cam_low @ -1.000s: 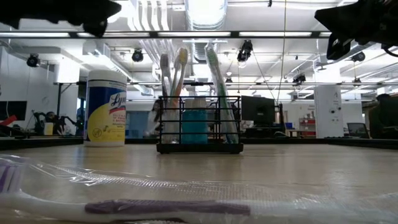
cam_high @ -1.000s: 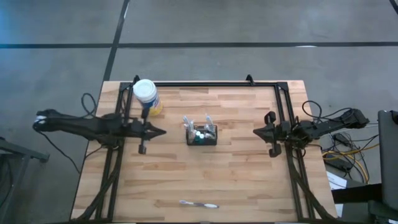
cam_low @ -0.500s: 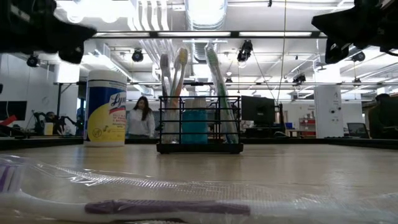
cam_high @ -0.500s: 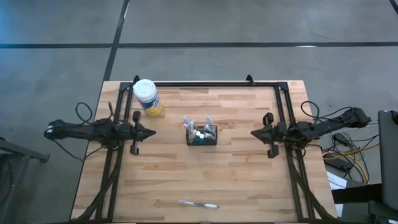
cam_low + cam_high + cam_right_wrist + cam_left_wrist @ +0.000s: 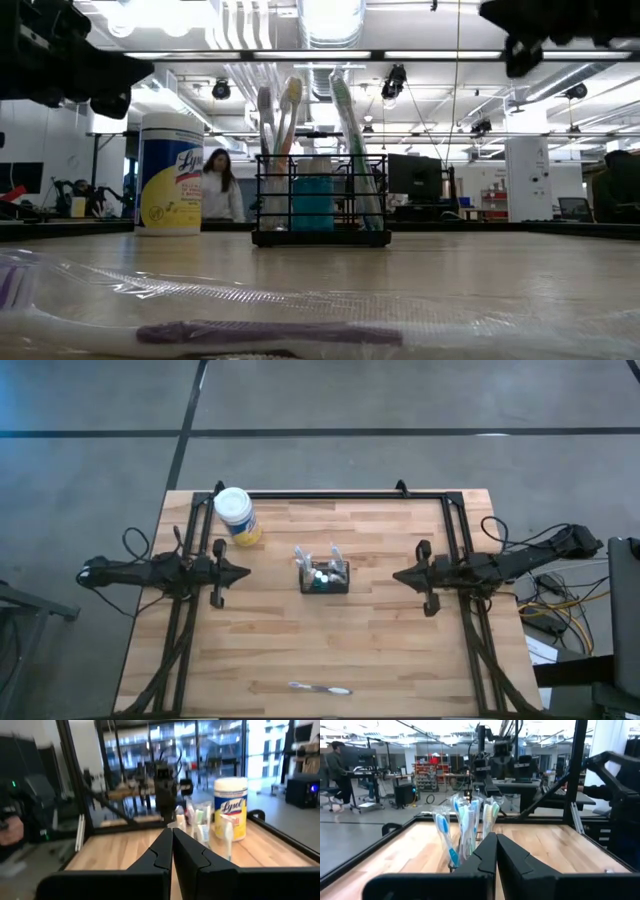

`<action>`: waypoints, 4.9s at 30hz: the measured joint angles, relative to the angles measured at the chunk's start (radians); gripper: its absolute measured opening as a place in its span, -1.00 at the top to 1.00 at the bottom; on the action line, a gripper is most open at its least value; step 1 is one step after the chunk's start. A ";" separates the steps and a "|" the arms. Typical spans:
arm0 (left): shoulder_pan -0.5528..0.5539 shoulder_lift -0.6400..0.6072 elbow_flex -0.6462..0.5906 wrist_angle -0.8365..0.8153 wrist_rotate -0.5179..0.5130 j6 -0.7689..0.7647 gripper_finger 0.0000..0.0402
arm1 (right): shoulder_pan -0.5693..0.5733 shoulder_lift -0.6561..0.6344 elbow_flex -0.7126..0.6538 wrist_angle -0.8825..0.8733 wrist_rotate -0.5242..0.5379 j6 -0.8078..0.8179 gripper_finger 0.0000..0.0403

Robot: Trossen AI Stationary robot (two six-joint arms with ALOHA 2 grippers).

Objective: Pick & Place toothbrushing station
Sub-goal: Put the violet toothbrush into the mesh organizer

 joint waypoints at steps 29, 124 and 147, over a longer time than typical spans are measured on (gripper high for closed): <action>0.000 0.003 0.021 -0.040 0.021 -0.070 0.96 | 0.210 1.684 1.832 -1.238 -0.289 0.340 0.47; 0.000 0.009 0.020 -0.075 -0.010 0.038 0.94 | 0.077 0.999 1.578 -0.944 -0.101 -0.365 0.96; 0.000 0.009 0.021 -0.005 -0.106 0.097 0.94 | -0.163 0.360 0.297 0.076 -0.309 -0.277 0.96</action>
